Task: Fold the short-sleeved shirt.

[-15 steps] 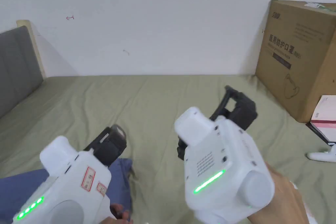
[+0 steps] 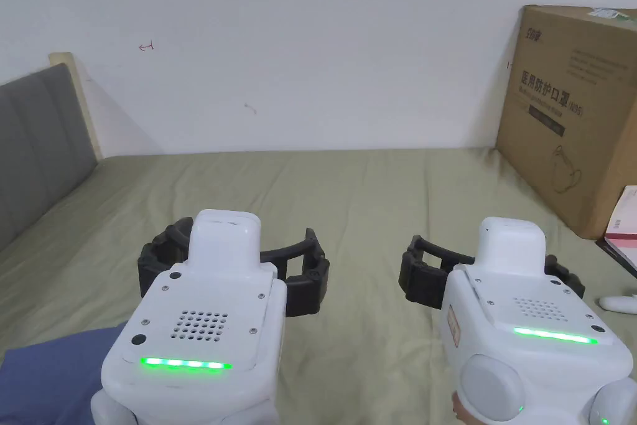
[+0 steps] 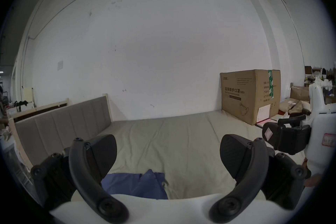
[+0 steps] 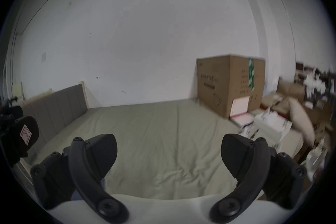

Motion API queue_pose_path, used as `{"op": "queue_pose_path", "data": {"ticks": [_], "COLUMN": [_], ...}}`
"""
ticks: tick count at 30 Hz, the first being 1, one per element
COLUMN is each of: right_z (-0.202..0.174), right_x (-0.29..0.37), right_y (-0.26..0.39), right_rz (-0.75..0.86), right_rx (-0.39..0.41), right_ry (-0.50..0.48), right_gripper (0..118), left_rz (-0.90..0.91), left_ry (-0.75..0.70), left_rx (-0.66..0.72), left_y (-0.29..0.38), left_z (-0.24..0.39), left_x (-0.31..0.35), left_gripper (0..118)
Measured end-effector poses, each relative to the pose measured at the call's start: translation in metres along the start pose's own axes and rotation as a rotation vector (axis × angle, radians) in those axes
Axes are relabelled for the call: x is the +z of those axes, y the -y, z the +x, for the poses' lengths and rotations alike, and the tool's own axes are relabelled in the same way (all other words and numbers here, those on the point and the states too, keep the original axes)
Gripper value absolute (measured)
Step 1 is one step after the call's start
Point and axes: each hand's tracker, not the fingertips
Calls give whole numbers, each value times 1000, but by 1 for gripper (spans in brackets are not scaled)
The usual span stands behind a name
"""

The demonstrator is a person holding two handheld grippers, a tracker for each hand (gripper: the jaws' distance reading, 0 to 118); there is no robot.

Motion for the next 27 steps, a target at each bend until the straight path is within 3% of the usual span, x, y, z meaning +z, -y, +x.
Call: {"op": "queue_pose_path", "data": {"ticks": [3, 4, 7, 8, 9, 10, 13, 22, 27], "right_z": [-11, -12, -16, -17, -18, -16, -15, -17, -29], "right_x": [12, 16, 20, 20, 21, 22, 19, 14, 6], "right_y": [-12, -14, -18, -18, -17, -15, -13, -19, -23], "right_rz": [86, 103, 115, 113, 111, 108, 89, 76, 69], "right_rx": [128, 142, 122, 116, 117, 113, 90, 91, 84], "right_ry": [30, 24, 2, 19, 24, 20, 1, -9, -86], "right_gripper": [109, 96, 25, 24, 22, 12, 0, 0, 0], "left_rz": [-46, -55, -83, -84, -83, -79, -86, -85, -89], "left_ry": [18, 24, 50, 60, 63, 55, 67, 60, -2], "left_rx": [19, 26, 66, 84, 96, 106, 85, 86, 102], "left_y": [-3, -5, -3, 0, 2, 5, 7, 8, 9], "left_z": [-5, -4, -9, -10, -11, -12, -12, -13, -31], "left_x": [-5, -2, -5, -5, -4, -3, -4, -7, 1], "left_gripper": [96, 77, 19, 7, 3, 0, 0, 0, 0]}}
